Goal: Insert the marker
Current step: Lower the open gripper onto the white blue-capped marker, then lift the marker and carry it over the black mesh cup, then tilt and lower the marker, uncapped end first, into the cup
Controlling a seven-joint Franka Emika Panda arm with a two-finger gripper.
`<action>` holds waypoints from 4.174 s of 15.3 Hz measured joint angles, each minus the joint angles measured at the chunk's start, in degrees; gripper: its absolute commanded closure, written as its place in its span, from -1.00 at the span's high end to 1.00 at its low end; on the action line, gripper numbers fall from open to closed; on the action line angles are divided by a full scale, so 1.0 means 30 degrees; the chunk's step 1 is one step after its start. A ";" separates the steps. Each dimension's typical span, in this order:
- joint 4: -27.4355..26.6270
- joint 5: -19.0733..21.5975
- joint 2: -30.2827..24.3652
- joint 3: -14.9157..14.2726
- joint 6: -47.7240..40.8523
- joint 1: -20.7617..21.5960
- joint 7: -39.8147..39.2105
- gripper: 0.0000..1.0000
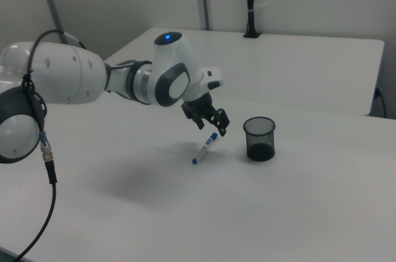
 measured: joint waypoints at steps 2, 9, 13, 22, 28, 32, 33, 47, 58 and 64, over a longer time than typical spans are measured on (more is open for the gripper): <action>0.0005 -0.0027 0.0442 0.0002 0.0828 0.0030 0.0000 0.32; 0.0016 -0.0739 0.1539 0.0091 0.2004 0.0251 0.0265 -0.19; 0.0042 -0.1075 0.1690 0.0094 0.2030 0.0395 0.0329 -0.79; 0.0774 -0.1113 0.1687 0.0087 0.2110 0.0366 0.0653 -0.82; 0.2529 -0.1113 0.0775 0.0023 0.2405 0.0055 0.1785 -0.79; 0.2560 -0.1110 -0.0096 -0.0030 0.4991 -0.0962 0.1844 -0.79; 0.2559 -0.1110 -0.0183 -0.0036 0.5366 -0.1281 0.1844 -0.79; 0.1017 -0.1114 -0.0026 -0.0452 0.9929 -0.3367 0.1842 -0.75; 0.0393 -0.1399 0.0756 -0.0460 1.0766 -0.3341 0.1841 -0.72; 0.0397 -0.1409 0.0816 -0.0447 1.0767 -0.3193 0.1841 -0.73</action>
